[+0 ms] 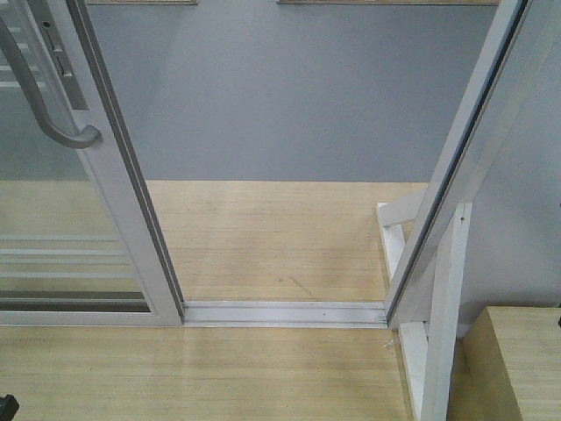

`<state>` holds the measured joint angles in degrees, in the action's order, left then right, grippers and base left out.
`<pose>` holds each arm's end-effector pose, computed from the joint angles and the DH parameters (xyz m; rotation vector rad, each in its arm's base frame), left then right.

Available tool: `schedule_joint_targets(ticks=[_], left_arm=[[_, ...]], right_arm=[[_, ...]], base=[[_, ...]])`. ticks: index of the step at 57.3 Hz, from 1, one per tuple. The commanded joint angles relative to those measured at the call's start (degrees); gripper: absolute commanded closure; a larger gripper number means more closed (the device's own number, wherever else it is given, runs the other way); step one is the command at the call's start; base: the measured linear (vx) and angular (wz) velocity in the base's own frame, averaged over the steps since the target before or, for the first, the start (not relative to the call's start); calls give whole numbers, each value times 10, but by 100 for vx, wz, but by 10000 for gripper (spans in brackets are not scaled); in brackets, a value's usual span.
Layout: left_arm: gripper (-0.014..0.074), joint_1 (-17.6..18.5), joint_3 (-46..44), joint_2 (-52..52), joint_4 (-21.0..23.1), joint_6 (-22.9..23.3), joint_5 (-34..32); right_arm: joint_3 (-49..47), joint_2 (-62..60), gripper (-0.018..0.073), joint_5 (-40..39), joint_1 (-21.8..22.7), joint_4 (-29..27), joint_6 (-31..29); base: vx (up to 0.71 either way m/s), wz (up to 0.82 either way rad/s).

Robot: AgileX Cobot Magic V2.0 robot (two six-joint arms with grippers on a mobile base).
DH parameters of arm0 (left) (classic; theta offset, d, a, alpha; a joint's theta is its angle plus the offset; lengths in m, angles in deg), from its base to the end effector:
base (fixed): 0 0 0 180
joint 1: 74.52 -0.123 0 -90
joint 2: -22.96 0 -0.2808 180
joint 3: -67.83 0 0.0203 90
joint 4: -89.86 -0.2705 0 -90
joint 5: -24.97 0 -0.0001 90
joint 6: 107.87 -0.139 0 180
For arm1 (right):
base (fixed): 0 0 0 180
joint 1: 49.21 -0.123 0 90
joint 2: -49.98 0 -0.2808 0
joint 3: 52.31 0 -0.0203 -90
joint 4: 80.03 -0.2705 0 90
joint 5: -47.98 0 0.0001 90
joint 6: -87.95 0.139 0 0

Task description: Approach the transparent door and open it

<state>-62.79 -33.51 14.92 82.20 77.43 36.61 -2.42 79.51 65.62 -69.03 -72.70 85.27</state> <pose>0.1264 -0.0224 0.1781 0.1883 1.7052 -0.1003 0.1483 0.0477 0.3142 -0.4027 1.6440 0.1000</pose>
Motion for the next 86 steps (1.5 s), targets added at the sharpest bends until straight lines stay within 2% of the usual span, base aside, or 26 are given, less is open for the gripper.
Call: schedule_joint_targets(ticks=[1, 51, 57, 64, 74, 82, 86], left_arm=[[602, 3, 17, 18, -3, 20, -58], [602, 2, 17, 14, -3, 28, -43], [602, 2, 17, 14, -3, 28, -43], [602, 2, 17, 14, -3, 28, -43], [602, 2, 17, 14, -3, 28, -43], [602, 2, 17, 14, -3, 28, -43], [602, 2, 17, 14, -3, 28, -43]], right_arm=[[-16, 3, 559, -46, 3, 3, -2], [-16, 3, 559, -43, 3, 3, -5], [-3, 1, 559, -49, 3, -16, -1], [82, -23, 559, -99, 3, -48, -1], [224, -87, 559, -176, 3, -54, -1], [297, -157, 559, -184, 6, -54, -3], [296, -187, 559, -151, 22, -54, -3]], base=[[0, 0], [0, 0], [0, 0], [0, 0], [0, 0], [0, 0], [0, 0]])
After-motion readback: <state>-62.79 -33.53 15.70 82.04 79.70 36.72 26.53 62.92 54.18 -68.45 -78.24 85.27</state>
